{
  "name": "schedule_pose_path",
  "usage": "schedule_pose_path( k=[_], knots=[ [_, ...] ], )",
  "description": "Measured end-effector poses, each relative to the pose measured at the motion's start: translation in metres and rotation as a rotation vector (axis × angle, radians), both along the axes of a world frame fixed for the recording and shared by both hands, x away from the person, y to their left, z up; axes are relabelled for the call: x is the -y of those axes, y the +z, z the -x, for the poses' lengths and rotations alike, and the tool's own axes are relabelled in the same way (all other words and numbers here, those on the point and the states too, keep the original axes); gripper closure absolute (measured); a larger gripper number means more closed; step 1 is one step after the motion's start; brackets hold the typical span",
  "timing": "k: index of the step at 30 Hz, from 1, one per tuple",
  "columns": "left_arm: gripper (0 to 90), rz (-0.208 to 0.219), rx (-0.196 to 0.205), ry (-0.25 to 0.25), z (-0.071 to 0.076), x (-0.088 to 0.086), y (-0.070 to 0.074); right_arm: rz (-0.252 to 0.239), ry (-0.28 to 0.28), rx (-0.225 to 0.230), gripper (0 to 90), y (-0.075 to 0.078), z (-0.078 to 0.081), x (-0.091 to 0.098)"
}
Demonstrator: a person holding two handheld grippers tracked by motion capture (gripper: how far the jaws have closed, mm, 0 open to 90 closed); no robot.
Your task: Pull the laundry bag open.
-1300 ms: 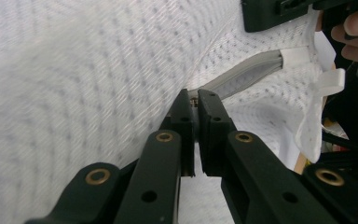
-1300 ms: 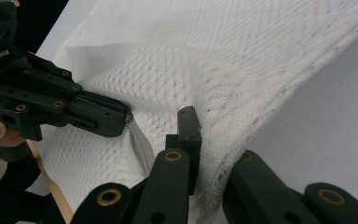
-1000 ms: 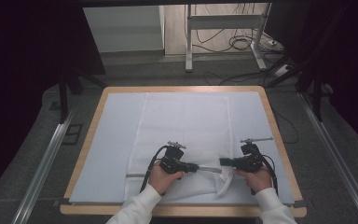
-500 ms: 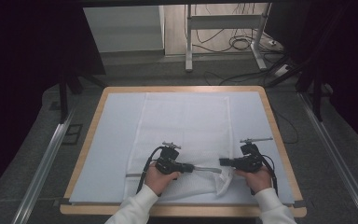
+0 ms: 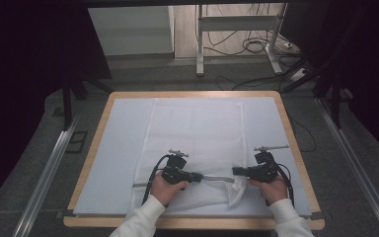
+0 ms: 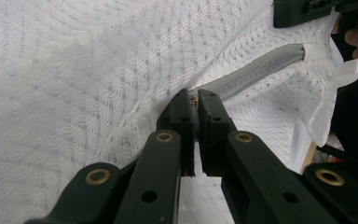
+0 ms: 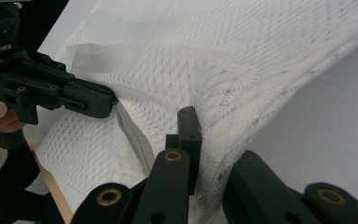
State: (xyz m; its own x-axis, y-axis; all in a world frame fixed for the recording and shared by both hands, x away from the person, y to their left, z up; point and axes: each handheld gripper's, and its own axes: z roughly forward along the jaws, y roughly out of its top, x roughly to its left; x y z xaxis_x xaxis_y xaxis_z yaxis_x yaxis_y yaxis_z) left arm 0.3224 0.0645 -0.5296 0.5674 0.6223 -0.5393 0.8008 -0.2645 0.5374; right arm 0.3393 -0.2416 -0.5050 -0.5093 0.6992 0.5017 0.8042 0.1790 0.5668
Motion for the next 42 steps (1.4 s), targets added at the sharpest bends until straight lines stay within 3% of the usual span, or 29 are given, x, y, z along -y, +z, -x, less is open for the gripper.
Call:
schedule_pose_path(
  k=[42],
  knots=[
    [86.7,0.013,-0.010,0.033,0.003,-0.031,0.003,0.009,-0.005,-0.001,88.2,-0.001,0.000,0.000]
  ],
)
